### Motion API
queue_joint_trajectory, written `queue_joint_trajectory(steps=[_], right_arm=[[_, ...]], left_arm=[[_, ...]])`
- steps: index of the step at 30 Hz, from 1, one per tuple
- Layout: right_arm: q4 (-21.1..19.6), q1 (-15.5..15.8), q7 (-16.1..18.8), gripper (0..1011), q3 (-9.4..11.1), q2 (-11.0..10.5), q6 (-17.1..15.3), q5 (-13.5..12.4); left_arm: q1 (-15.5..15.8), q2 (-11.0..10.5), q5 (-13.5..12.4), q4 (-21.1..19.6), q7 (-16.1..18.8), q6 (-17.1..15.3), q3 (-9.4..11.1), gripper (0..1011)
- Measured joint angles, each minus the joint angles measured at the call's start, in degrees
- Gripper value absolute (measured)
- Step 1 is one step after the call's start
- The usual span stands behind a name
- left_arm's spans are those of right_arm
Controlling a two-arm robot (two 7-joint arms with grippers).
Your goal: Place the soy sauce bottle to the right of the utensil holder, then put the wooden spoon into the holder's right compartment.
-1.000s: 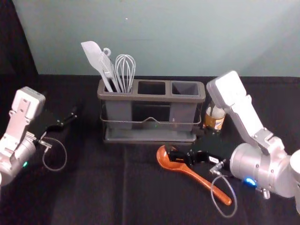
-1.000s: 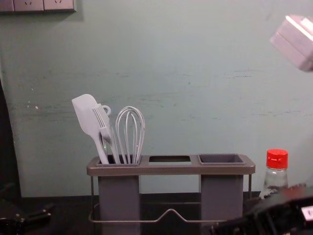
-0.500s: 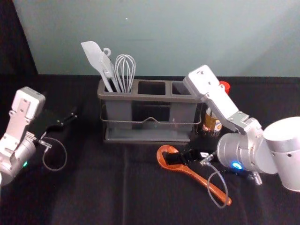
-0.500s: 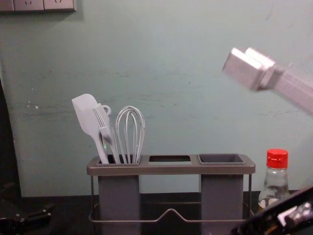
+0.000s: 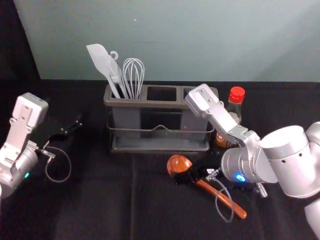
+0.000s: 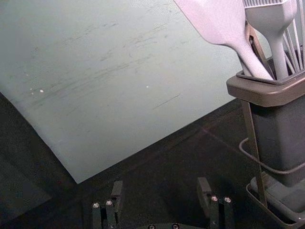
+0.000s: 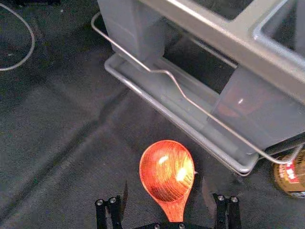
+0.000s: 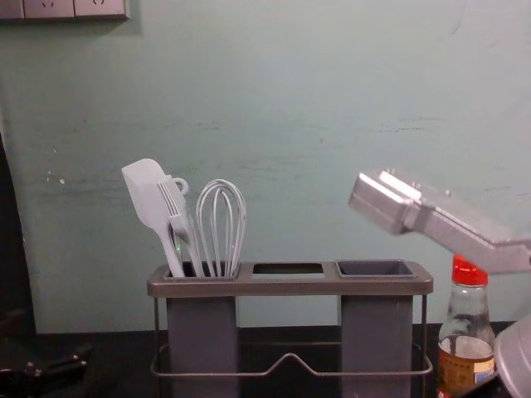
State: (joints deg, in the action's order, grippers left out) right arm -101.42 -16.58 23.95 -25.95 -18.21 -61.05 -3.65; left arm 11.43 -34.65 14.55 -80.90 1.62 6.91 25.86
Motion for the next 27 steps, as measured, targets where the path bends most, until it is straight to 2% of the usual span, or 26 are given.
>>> queue_joint_trajectory(steps=[12, 27], right_arm=[[4.1, -1.2, 2.3, 1004, -0.8, 0.8, 1.1, 1.2], [6.5, -1.1, 3.2, 1004, -0.9, 1.9, 3.3, 3.2]], left_arm=[[0.0, 0.0, 0.0, 0.0, 0.0, 0.0, 0.0, 1000], [0.0, 0.0, 0.0, 0.0, 0.0, 0.0, 0.0, 1000]])
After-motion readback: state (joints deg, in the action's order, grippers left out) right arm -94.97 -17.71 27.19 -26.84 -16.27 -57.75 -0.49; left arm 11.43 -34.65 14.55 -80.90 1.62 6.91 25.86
